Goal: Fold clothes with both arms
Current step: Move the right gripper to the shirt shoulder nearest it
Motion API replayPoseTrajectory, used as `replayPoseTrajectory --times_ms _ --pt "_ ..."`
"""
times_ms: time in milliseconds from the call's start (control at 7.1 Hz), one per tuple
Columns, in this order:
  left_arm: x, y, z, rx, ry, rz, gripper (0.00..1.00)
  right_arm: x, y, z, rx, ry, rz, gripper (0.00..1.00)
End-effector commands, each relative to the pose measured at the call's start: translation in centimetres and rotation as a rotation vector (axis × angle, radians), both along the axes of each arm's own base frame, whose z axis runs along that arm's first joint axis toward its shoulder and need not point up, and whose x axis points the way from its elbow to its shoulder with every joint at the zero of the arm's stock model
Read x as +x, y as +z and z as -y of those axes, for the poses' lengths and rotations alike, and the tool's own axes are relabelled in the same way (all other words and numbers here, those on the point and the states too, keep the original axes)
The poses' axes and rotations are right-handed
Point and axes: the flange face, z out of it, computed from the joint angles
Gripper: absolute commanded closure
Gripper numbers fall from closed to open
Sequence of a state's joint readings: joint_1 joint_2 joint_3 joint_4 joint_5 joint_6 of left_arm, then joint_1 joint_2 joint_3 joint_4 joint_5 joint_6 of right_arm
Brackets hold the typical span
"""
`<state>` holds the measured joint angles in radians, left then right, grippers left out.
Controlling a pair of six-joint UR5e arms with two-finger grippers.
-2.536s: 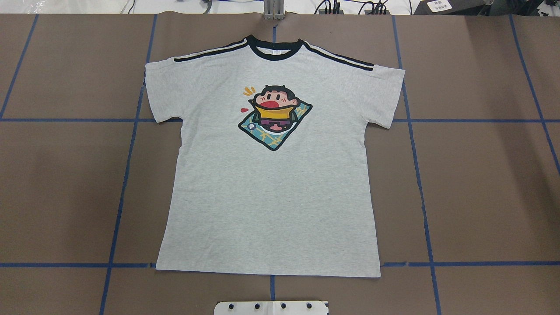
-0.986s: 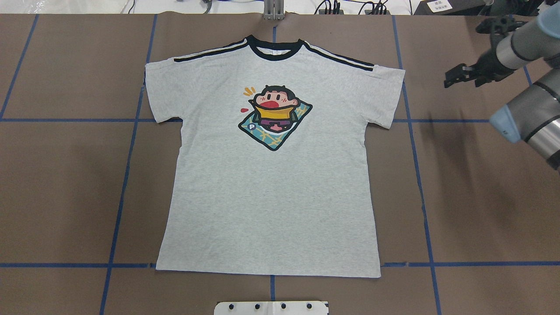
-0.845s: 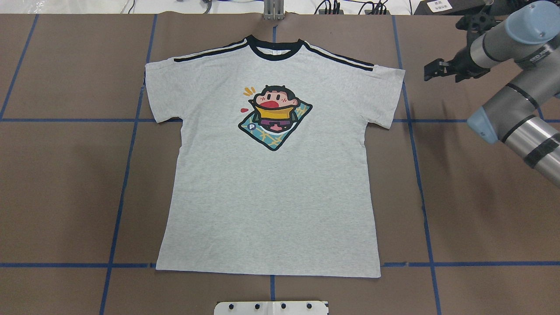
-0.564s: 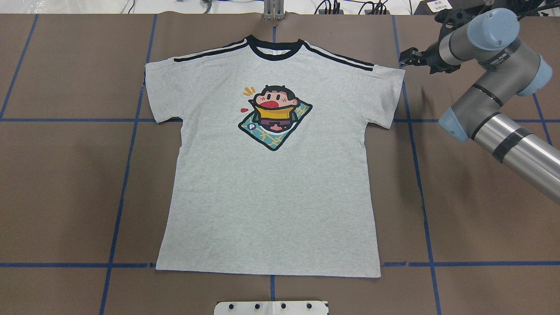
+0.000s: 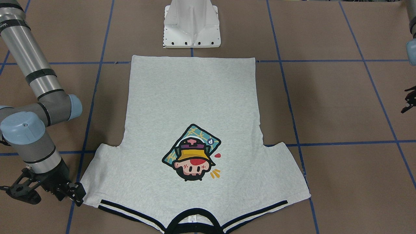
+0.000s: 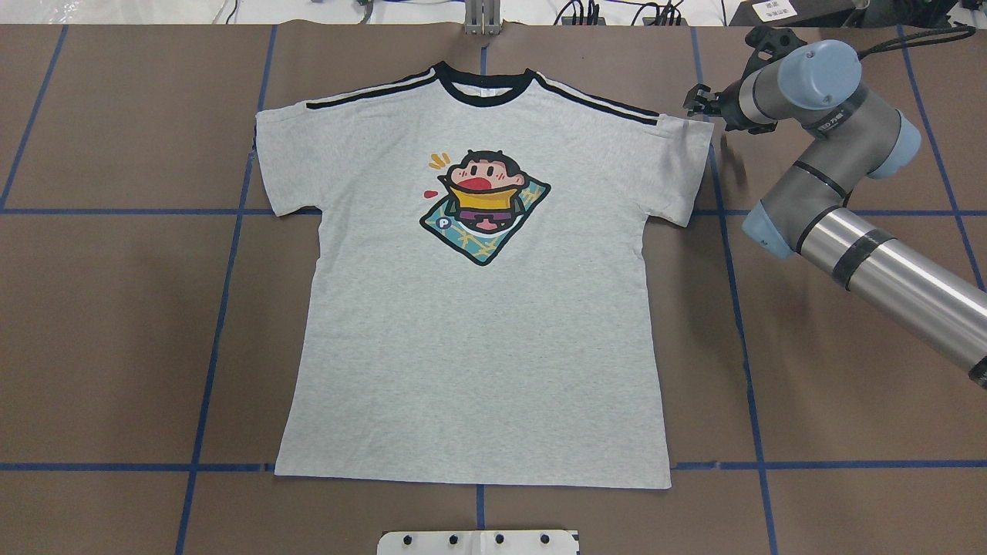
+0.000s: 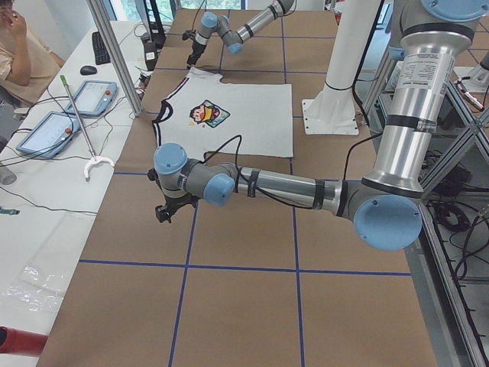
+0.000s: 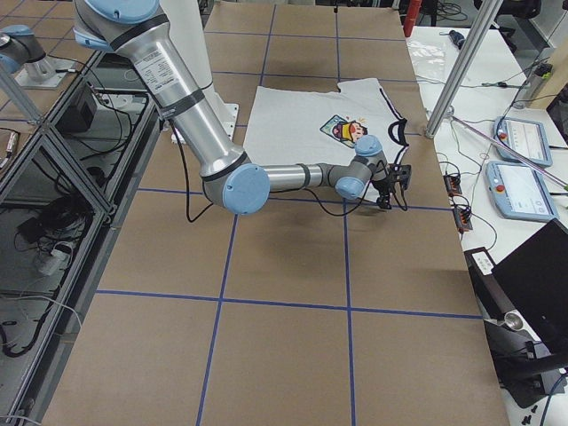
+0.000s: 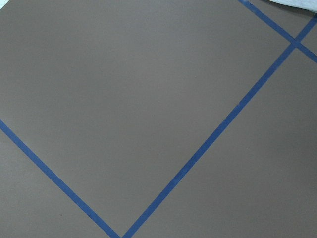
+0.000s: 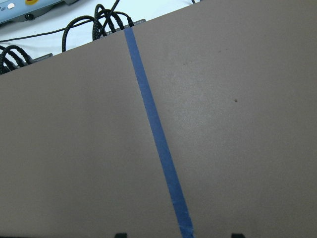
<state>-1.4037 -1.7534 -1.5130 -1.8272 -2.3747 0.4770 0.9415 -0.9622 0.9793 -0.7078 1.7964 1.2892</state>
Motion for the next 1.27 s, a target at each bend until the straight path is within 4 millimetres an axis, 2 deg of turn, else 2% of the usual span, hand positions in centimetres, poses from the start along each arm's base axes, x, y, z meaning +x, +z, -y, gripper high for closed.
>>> replayPoseTrajectory --times_ms 0,141,423,564,705,845,986,1127 --pt "0.0 0.0 0.0 0.001 -0.001 -0.001 0.00 -0.6 0.8 -0.7 -0.012 -0.008 -0.001 1.00" --pt "0.0 0.1 -0.1 -0.001 0.000 -0.002 0.00 -0.6 0.7 -0.8 -0.012 -0.008 0.003 1.00" --pt "-0.1 0.6 -0.4 -0.011 -0.001 0.000 0.00 -0.8 -1.6 -0.7 -0.001 -0.009 0.040 1.00" --pt "0.0 0.6 -0.6 -0.012 0.001 -0.006 0.00 -1.2 -6.2 -1.0 -0.005 0.029 0.128 1.00" --pt "-0.1 0.4 -0.7 -0.006 0.000 -0.007 0.00 -5.4 -13.2 -1.8 -0.061 0.049 0.214 1.00" --pt "-0.3 1.2 -1.3 -0.016 0.002 -0.004 0.00 -8.4 -16.5 -2.5 -0.064 0.027 0.223 1.00" --pt "-0.3 1.2 -1.3 -0.017 0.002 -0.004 0.00 -9.5 -18.4 -2.1 -0.096 0.040 0.224 1.00" --pt "-0.2 0.4 -1.3 -0.001 0.003 -0.008 0.00 -11.3 -19.2 -0.8 -0.089 0.083 0.183 1.00"
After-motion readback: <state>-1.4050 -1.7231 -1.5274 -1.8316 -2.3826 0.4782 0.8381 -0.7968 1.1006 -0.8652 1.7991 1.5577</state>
